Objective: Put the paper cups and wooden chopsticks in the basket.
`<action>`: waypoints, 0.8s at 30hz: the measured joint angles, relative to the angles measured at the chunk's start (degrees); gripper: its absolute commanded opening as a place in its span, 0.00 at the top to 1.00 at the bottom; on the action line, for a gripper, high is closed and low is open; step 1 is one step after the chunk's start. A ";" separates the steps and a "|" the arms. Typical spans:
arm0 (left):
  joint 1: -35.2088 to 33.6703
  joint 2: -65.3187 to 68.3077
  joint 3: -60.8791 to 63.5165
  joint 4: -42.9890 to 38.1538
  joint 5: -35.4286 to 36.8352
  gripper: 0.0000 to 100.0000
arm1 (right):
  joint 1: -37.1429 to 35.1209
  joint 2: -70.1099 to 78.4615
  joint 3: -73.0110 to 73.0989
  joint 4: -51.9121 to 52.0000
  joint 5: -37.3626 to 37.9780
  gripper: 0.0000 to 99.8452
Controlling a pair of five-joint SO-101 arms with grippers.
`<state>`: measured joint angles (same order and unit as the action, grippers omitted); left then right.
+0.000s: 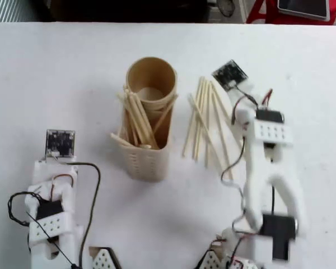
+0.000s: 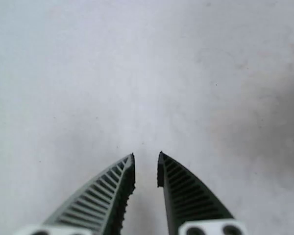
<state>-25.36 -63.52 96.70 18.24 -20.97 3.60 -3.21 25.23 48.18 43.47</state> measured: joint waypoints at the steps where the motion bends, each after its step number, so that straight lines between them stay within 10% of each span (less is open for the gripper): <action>1: 0.00 0.00 0.00 0.00 0.00 0.90 | 0.00 2.90 -1.76 0.00 0.00 0.82; 24: 0.00 0.00 0.00 0.00 0.00 0.90 | 1.93 36.75 -34.81 15.91 -0.09 0.98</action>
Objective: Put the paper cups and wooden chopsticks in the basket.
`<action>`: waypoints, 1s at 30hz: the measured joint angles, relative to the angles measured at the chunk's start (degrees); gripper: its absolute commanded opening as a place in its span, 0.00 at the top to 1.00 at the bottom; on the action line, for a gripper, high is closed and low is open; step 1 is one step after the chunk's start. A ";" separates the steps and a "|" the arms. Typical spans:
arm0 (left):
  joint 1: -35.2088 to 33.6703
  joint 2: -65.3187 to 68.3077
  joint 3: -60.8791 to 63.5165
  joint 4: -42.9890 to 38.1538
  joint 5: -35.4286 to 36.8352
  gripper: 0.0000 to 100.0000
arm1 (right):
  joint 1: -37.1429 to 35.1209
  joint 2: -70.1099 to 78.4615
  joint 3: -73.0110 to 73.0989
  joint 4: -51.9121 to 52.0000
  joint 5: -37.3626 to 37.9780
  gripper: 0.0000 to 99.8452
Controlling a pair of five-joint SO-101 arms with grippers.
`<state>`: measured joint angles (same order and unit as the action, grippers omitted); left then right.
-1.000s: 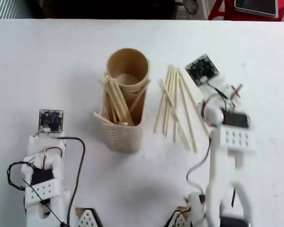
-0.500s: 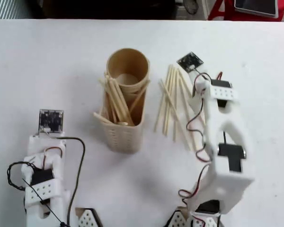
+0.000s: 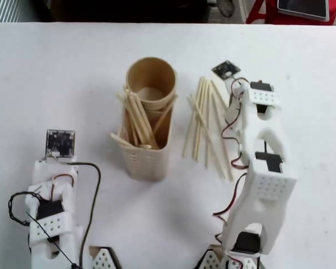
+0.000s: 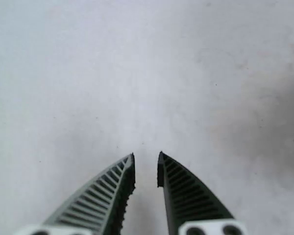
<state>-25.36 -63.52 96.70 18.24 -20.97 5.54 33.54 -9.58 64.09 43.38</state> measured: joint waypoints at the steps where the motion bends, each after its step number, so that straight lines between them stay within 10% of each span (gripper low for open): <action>1: 0.00 0.00 0.00 0.00 0.00 0.90 | 0.35 0.00 -0.18 0.62 0.00 0.99; 20: 0.00 0.00 0.00 0.00 0.00 0.90 | 9.32 -40.35 11.25 13.01 -12.48 0.98; 30: 0.00 0.00 0.00 0.00 0.00 0.90 | -14.51 -94.59 37.98 3.16 -26.55 0.98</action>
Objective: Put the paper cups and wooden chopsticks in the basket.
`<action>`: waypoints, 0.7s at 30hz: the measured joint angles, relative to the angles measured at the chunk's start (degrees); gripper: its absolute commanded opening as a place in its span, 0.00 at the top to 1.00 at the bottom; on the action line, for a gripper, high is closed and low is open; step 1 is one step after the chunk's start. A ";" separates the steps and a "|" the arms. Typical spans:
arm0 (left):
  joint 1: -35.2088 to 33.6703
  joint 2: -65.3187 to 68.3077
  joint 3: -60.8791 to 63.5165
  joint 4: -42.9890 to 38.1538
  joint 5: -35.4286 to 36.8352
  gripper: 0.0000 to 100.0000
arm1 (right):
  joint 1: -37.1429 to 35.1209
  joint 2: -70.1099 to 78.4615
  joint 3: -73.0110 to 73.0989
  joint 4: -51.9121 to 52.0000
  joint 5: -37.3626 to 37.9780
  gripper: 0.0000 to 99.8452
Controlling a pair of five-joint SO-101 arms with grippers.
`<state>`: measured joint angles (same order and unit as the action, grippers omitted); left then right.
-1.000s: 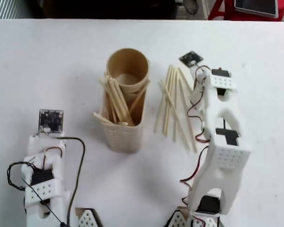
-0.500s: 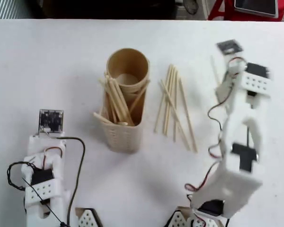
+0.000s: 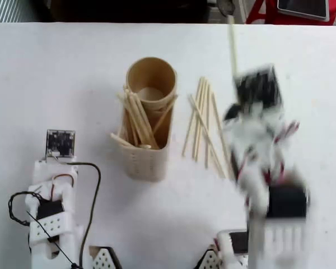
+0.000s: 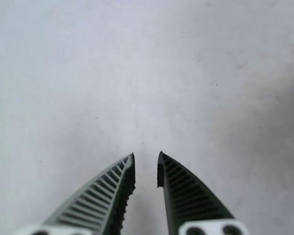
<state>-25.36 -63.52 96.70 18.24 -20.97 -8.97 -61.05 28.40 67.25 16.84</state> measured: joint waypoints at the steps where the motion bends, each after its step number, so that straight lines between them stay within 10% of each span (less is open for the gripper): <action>1: 0.00 0.00 0.00 0.00 0.00 0.90 | -3.52 -3.78 0.88 -1.32 -1.76 0.98; 11: 0.00 0.00 0.00 0.00 0.00 0.90 | -28.31 -5.54 1.58 -24.09 -8.00 0.98; 21: 0.00 0.00 0.00 0.00 0.00 0.90 | -33.05 2.73 1.67 -28.13 -8.00 0.93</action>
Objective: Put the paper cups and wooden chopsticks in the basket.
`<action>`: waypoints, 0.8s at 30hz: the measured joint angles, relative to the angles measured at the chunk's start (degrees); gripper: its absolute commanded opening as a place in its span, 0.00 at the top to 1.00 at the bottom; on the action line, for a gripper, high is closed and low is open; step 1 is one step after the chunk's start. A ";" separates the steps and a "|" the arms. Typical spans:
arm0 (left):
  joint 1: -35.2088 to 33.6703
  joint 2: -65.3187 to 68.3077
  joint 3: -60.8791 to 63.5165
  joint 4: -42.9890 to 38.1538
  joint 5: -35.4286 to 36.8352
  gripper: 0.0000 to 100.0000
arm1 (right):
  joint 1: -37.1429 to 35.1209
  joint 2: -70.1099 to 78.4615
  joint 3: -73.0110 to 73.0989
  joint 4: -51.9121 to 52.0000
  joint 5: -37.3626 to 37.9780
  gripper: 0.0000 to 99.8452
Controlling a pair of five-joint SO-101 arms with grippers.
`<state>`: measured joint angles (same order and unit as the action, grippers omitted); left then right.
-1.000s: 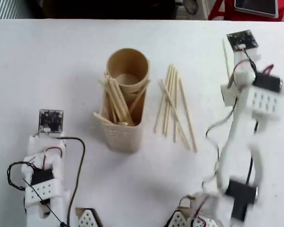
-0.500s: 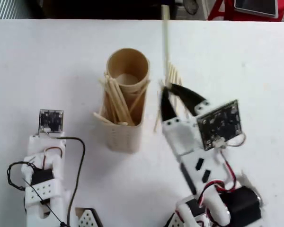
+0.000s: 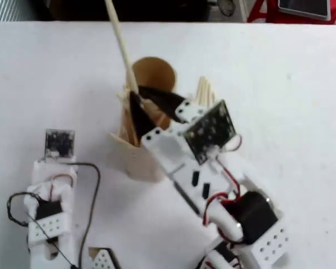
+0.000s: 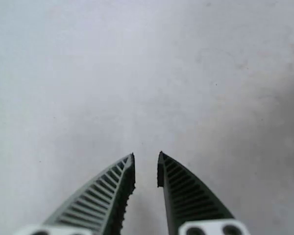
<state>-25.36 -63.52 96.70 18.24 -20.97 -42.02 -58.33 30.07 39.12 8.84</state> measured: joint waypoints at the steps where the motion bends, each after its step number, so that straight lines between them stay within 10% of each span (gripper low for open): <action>1: 0.00 0.00 0.00 0.00 0.00 0.90 | -0.18 -0.09 0.00 0.00 0.00 0.91; 13: 0.00 0.00 0.00 0.00 0.00 0.90 | 2.11 -0.09 0.00 1.05 -0.09 0.88; 24: 0.00 0.00 0.00 0.00 0.00 0.90 | 34.46 -1.41 4.40 23.30 18.81 0.88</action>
<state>-25.36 -63.52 96.70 18.24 -20.97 -7.56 -59.74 34.46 62.42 27.65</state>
